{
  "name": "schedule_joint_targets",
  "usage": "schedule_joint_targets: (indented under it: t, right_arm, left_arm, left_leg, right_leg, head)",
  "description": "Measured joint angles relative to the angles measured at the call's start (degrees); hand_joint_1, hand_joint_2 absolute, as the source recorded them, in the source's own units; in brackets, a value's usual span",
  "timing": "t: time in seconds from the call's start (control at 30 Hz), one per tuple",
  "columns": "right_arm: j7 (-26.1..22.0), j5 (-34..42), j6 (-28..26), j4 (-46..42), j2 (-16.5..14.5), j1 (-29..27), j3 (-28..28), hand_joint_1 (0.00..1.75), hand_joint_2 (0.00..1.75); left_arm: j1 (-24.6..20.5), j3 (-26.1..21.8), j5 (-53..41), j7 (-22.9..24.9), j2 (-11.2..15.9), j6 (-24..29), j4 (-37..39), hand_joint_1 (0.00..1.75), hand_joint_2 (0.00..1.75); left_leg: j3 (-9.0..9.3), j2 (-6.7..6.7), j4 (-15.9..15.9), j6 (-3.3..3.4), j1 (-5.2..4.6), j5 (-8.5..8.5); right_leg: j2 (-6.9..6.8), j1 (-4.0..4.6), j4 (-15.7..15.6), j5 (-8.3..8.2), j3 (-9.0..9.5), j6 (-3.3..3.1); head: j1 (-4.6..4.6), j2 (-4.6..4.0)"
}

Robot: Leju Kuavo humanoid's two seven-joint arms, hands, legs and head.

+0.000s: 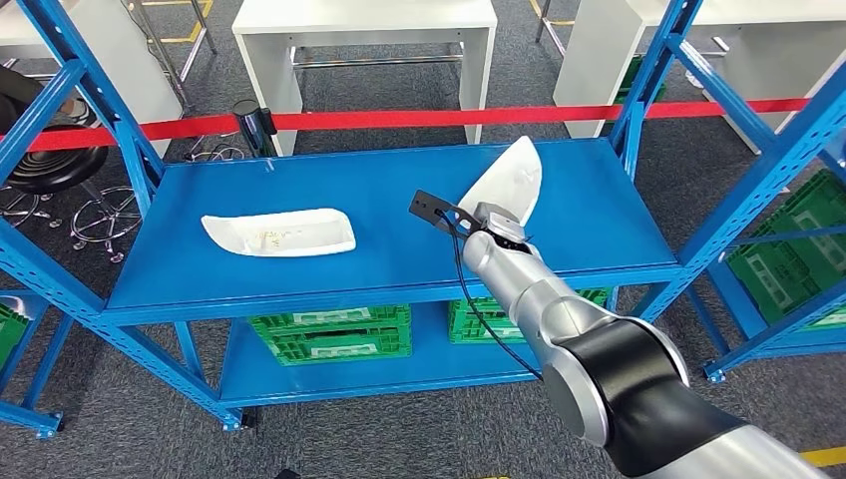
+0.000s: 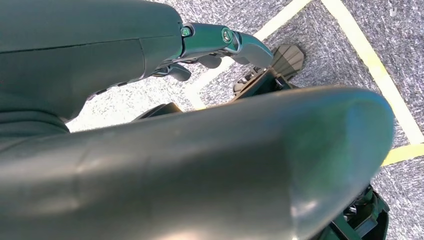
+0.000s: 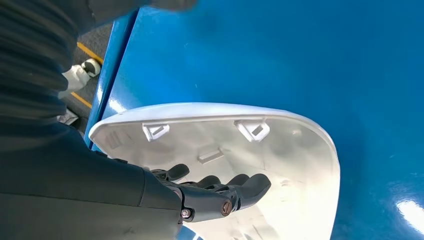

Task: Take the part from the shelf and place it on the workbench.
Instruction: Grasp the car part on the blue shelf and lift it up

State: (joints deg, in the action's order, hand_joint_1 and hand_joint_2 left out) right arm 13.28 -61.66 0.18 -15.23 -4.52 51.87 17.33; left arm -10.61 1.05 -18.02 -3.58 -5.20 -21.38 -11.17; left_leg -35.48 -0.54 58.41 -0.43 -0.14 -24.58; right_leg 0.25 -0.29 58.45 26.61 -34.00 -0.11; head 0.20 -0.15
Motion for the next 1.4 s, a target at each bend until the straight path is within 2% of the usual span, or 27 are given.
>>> schedule_joint_targets:
  t: [0.03,1.4]
  right_arm:
    - [-0.02,0.03,-0.02,0.0,0.01,-0.02,0.0,1.75,1.75]
    - [-0.11,0.91,-0.4,0.0,0.37,0.16,0.0,1.75,1.75]
  left_arm:
    - [0.0,0.0,-0.01,-0.01,0.0,0.0,0.0,0.0,0.0]
    - [-0.08,-0.09,-0.46,0.17,-0.02,0.0,0.0,0.0,0.0]
  left_leg:
    - [0.0,0.0,0.0,0.0,0.0,0.0]
    - [0.03,-0.01,0.0,0.0,0.0,0.0]
  right_leg:
    - [0.0,0.0,0.0,0.0,0.0,0.0]
    - [0.0,0.0,0.0,0.0,0.04,0.0]
  head:
    - [0.0,0.0]
    - [0.0,0.0]
